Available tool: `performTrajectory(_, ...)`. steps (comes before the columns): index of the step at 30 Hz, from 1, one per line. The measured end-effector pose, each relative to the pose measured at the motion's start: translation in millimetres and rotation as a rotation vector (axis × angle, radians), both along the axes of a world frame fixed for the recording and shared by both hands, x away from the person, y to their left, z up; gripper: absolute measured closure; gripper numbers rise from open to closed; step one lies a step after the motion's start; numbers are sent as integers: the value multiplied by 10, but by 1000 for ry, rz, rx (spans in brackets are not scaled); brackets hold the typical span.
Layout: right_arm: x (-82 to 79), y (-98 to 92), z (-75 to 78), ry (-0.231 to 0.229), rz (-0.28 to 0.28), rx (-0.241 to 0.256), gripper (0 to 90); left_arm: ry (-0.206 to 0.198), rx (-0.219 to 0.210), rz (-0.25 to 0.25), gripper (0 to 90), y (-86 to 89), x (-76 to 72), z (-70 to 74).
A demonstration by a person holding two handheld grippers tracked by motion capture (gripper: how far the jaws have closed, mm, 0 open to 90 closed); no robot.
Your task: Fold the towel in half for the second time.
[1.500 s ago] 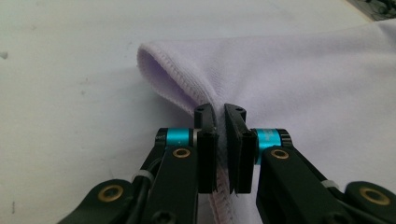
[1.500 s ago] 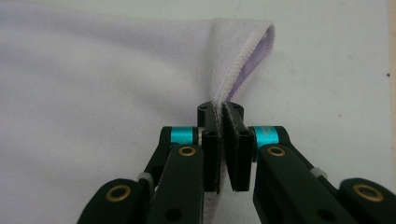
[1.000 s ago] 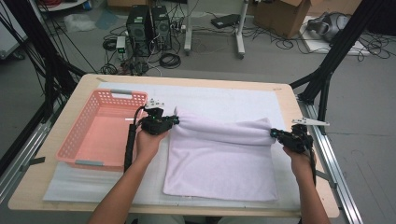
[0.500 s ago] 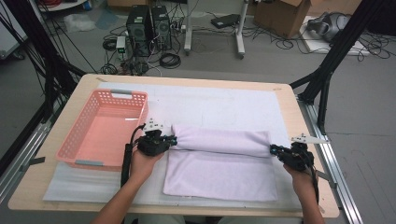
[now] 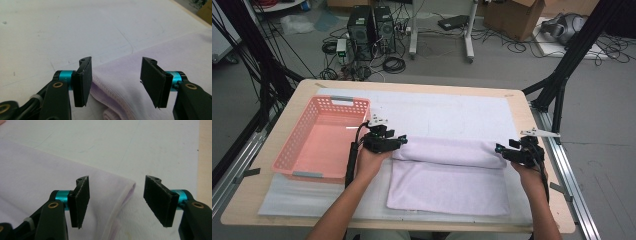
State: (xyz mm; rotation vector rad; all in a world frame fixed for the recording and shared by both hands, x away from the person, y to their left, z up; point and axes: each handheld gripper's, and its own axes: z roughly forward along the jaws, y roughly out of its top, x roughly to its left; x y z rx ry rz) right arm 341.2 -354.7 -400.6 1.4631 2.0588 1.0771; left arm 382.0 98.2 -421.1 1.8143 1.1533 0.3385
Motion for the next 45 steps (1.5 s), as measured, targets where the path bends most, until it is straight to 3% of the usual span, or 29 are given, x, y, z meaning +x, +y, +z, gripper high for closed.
performTrajectory(4, 231, 79, -40, 77, 5, -47, 344, 35, -6, 2, 434, -39, 112, -82)
performTrajectory(7, 371, 101, -134, 134, -9, -76, 357, 84, 1, 14, 441, -46, 174, -189)
performTrajectory(10, 452, 99, -244, 200, -3, -91, 489, 100, 5, -9, 507, -56, 195, -236)
performTrajectory(12, 471, 110, -291, 228, 5, -107, 561, 97, 24, -31, 621, -73, 190, -247)
performTrajectory(14, 460, 103, -282, 221, 8, -108, 744, 91, 62, -40, 765, -79, 176, -249)
performTrajectory(15, 453, 103, -277, 218, 20, -105, 785, 91, 62, -40, 845, -76, 173, -242)
performTrajectory(17, 422, 111, -251, 196, 28, -122, 841, 80, 57, -39, 872, -69, 161, -226)
performTrajectory(24, 218, 67, -126, 96, 33, -86, 851, 29, 16, -54, 878, -25, 45, -60)
performTrajectory(31, -108, 36, 3, -9, 45, -50, 853, -41, -7, -73, 878, 25, -198, 119)
performTrajectory(38, -523, 40, 87, -98, 63, -20, 852, -73, -62, -87, 876, 143, -578, 180)
performTrajectory(45, -951, 30, 50, -120, 63, -3, 850, -98, -75, -118, 876, 185, -1024, 155)
